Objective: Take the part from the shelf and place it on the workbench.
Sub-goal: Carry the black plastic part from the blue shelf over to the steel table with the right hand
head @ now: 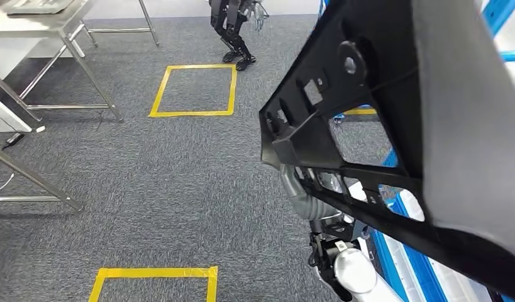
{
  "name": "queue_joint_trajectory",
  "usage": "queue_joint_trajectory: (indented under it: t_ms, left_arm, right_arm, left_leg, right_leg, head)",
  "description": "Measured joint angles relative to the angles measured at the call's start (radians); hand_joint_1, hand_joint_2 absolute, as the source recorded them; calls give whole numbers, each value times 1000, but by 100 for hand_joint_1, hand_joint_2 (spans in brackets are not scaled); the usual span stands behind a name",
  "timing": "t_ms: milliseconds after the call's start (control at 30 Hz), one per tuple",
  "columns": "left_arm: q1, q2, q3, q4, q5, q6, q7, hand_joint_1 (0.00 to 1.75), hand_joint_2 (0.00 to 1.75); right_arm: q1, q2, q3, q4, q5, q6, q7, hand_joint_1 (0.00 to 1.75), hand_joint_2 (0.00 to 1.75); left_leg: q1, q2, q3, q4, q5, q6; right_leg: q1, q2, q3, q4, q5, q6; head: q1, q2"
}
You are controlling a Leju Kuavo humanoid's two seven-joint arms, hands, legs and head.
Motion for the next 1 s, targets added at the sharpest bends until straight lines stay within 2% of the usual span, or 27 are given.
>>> queue_joint_trajectory:
  t_ms: [33,67,100,133,167,200,233,267,300,333,367,400,433,500,533,567,600,633,667,700,733,800,833,867,933,967,1000]
  left_arm:
    - [-1,0,-1,0,-4,0,0,0,175]
    - [-2,-1,-1,0,-7,0,0,0,175]
    - [-3,-2,-2,0,-10,0,0,0,175]
    - [-3,-3,-2,0,-13,0,0,0,175]
    - [-4,-4,-2,0,-13,0,0,0,175]
    - [-5,-5,-2,0,-13,0,-1,0,175]
    - [-6,-6,-3,0,-13,0,-1,0,175]
    - [-8,-7,-3,0,-13,0,-1,0,175]
    - [-10,-8,-3,0,-13,0,-1,0,175]
    - [-11,-8,-3,0,-13,1,-1,0,175]
    - [-11,-8,-4,0,-14,2,-2,0,175]
    - [-11,-8,-4,0,-14,4,-2,0,175]
    - [-11,-9,-5,0,-14,4,-2,0,175]
    - [-11,-12,-7,0,-16,3,0,0,175]
    - [-14,-13,-7,0,-17,2,2,0,175]
    - [-18,-14,-7,0,-18,2,2,0,175]
    - [-23,-14,-7,0,-18,2,2,0,175]
    - [-27,-15,-7,0,-18,2,2,0,175]
    - [-28,-16,-7,0,-18,2,3,0,175]
    - [-26,-16,-8,0,-18,2,4,0,175]
    - [-22,-16,-8,0,-20,2,5,0,175]
    - [-12,-16,-9,0,-23,2,9,0,175]
    - [-7,-16,-9,0,-24,2,10,0,175]
    - [-5,-16,-9,0,-25,2,11,0,175]
    - [-3,-15,-9,0,-24,2,11,0,175]
    - [-3,-16,-9,0,-23,2,11,0,175]
    - [-3,-17,-9,0,-22,2,11,0,175]
  right_arm:
    - [3,-1,1,0,1,0,0,175,175]
    - [8,-3,2,0,2,-1,-1,175,175]
    - [14,-5,2,0,2,-2,-1,175,175]
    - [20,-8,2,0,3,-4,-1,175,175]
    - [24,-11,2,0,3,-5,-1,175,175]
    - [27,-13,2,0,3,-6,-1,175,175]
    - [28,-14,2,0,3,-6,-1,175,175]
    - [29,-16,2,0,4,-6,-1,175,175]
    - [29,-18,2,-1,4,-7,-1,175,175]
    - [30,-20,3,-2,4,-7,0,175,175]
    - [31,-22,3,-3,5,-7,2,175,175]
    - [32,-23,3,-4,6,-8,4,175,175]
    - [31,-24,3,-4,6,-9,7,175,175]
    - [30,-26,3,-8,6,-10,11,175,175]
    - [30,-29,2,-11,5,-10,15,175,175]
    - [30,-31,2,-12,4,-10,18,175,175]
    - [31,-34,1,-13,2,-10,22,175,175]
    - [31,-37,1,-13,1,-9,25,175,175]
    - [31,-39,1,-13,0,-8,28,175,175]
    - [31,-40,1,-13,0,-7,30,175,175]
    - [30,-41,1,-14,0,-6,31,175,175]
    - [29,-42,1,-14,0,-5,31,175,175]
    - [29,-42,1,-15,0,-4,31,175,175]
    - [29,-43,0,-15,-1,-3,31,175,175]
    - [27,-44,0,-16,-2,0,33,175,175]
    - [24,-45,0,-16,-2,2,33,175,175]
    - [21,-45,-1,-17,-2,4,34,175,175]
  left_leg:
    - [3,-10,3,-2,1,2]
    - [5,-21,4,-2,2,3]
    - [7,-34,4,-2,2,4]
    - [9,-48,5,-1,1,3]
    - [12,-62,6,0,0,2]
    - [16,-77,9,2,-2,-1]
    - [19,-91,10,6,-6,-7]
    - [22,-104,8,13,-11,-14]
    - [24,-116,4,19,-15,-21]
    - [25,-125,-2,24,-18,-28]
    - [28,-134,-7,26,-19,-33]
    - [31,-144,-11,25,-18,-37]
    - [33,-141,-12,27,-20,-41]
    - [32,-96,-33,77,-49,-49]
    - [30,-66,-57,135,-77,-53]
    - [29,-45,-90,208,-110,-55]
    - [29,-37,-121,277,-136,-57]
    - [29,-34,-140,323,-148,-56]
    - [28,-32,-140,327,-141,-54]
    - [27,-28,-120,291,-116,-50]
    - [25,-17,-85,223,-80,-44]
    - [10,30,-23,91,-30,-29]
    - [2,49,-8,52,-23,-22]
    - [-5,56,-6,37,-27,-17]
    - [-4,34,-6,23,-26,-10]
    - [-1,20,-3,18,-23,-7]
    - [3,8,2,13,-19,-4]
  right_leg:
    - [-2,30,-29,62,-29,3]
    - [-4,47,-67,136,-59,6]
    - [-5,55,-103,202,-79,9]
    - [-8,57,-128,239,-81,13]
    - [-11,58,-132,233,-61,16]
    - [-15,62,-116,188,-25,20]
    - [-21,74,-85,114,18,26]
    - [-28,96,-53,42,49,31]
    - [-32,115,-29,-11,67,32]
    - [-34,129,-17,-41,72,31]
    - [-32,131,-14,-46,67,25]
    - [-29,121,-15,-46,67,17]
    - [-28,110,-14,-47,66,9]
    - [-27,87,-10,-49,66,-5]
    - [-25,75,-9,-50,65,-10]
    - [-22,62,-8,-50,63,-13]
    - [-19,48,-8,-50,62,-16]
    - [-17,35,-7,-50,60,-18]
    - [-15,22,-5,-50,58,-19]
    - [-13,11,-2,-50,56,-19]
    - [-11,1,2,-50,54,-19]
    - [-8,-17,7,-50,50,-16]
    - [-6,-27,6,-50,49,-13]
    - [-4,-38,5,-51,49,-9]
    - [-4,-57,6,-51,45,1]
    - [-6,-45,6,-43,37,6]
    - [-8,-22,-3,-17,20,11]
  head:
    - [0,0]
    - [1,0]
    - [2,0]
    - [2,0]
    - [2,0]
    - [2,0]
    - [2,0]
    - [2,0]
    - [1,0]
    - [1,0]
    - [0,0]
    - [-1,0]
    - [-2,0]
    - [-5,0]
    - [-7,0]
    - [-8,0]
    - [-8,0]
    - [-9,0]
    - [-9,0]
    - [-9,0]
    - [-9,0]
    - [-9,0]
    - [-10,0]
    - [-10,0]
    - [-11,0]
    - [-11,0]
    - [-11,0]
